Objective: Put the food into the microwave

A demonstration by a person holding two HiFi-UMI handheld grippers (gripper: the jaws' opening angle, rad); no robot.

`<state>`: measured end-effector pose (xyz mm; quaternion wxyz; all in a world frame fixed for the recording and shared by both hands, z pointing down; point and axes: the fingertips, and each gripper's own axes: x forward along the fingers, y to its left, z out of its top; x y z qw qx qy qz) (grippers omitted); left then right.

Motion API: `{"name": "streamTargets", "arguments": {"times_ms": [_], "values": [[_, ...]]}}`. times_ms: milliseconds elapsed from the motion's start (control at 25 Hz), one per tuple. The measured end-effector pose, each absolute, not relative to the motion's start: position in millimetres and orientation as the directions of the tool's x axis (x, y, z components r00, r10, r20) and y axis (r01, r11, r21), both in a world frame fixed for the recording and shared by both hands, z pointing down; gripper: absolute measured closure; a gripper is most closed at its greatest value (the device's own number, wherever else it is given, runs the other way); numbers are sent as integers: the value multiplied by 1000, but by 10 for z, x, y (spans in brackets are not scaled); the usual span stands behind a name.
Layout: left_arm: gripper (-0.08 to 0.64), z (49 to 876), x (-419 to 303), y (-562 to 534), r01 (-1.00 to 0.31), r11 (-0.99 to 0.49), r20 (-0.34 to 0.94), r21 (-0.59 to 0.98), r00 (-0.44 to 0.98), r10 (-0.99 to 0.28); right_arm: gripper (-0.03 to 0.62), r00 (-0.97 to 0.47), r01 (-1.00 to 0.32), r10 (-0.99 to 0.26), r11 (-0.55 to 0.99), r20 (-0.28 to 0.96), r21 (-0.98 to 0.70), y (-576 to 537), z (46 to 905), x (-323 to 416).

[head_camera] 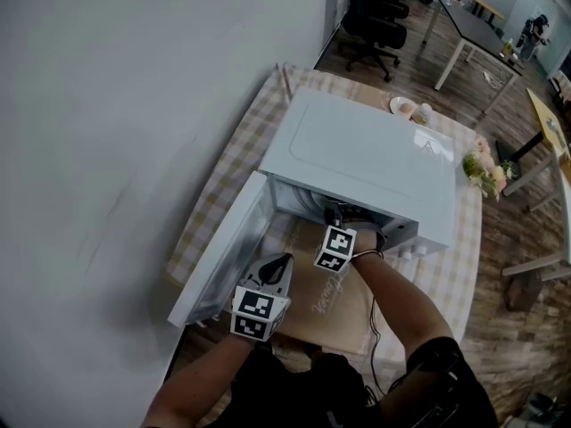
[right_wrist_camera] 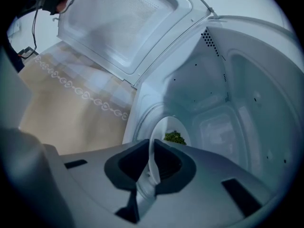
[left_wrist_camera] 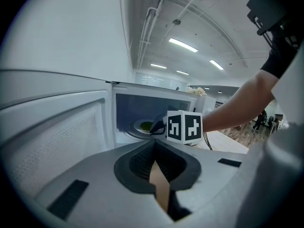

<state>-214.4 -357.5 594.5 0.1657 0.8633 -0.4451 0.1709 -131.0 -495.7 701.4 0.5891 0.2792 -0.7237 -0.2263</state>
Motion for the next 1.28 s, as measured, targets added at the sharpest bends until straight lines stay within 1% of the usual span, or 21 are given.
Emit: {"name": "streamTargets", "arguments": {"times_ms": [280, 400, 600, 760, 840, 960, 1080, 1280], "values": [[552, 5917, -2189, -3575, -825, -551, 443, 127, 544, -712, 543, -116, -152, -662, 748, 740, 646, -4955, 7002, -1251], [552, 5883, -2185, -3553, -818, -562, 436, 125, 554, -709, 514, -110, -172, -658, 751, 745, 638, -4943, 6990, -1224], [552, 5874, -2209, -3539, -803, -583, 439, 125, 572, -693, 514, -102, -214, -632, 768, 769, 603, -4919, 6989, -1202], [552, 5825, -2260, -3523, -796, -593, 434, 123, 581, -689, 514, -92, -246, -669, 733, 738, 634, -4900, 6927, -1185], [552, 5792, -2269, -3508, -788, -604, 428, 123, 591, -684, 514, -109, -303, -690, 709, 716, 637, -4827, 6850, -1184], [552, 5729, -2248, -3461, -769, -628, 415, 120, 614, -672, 514, -148, -432, -713, 670, 685, 604, -4636, 6652, -1196], [552, 5642, -2194, -3401, -740, -660, 396, 128, 648, -650, 534, -176, -563, -740, 617, 649, 550, -4422, 6404, -1178], [552, 5408, -2106, -3321, -697, -705, 334, 131, 701, -631, 554, -208, -723, -783, 527, 587, 447, -4031, 5974, -1116]]}}
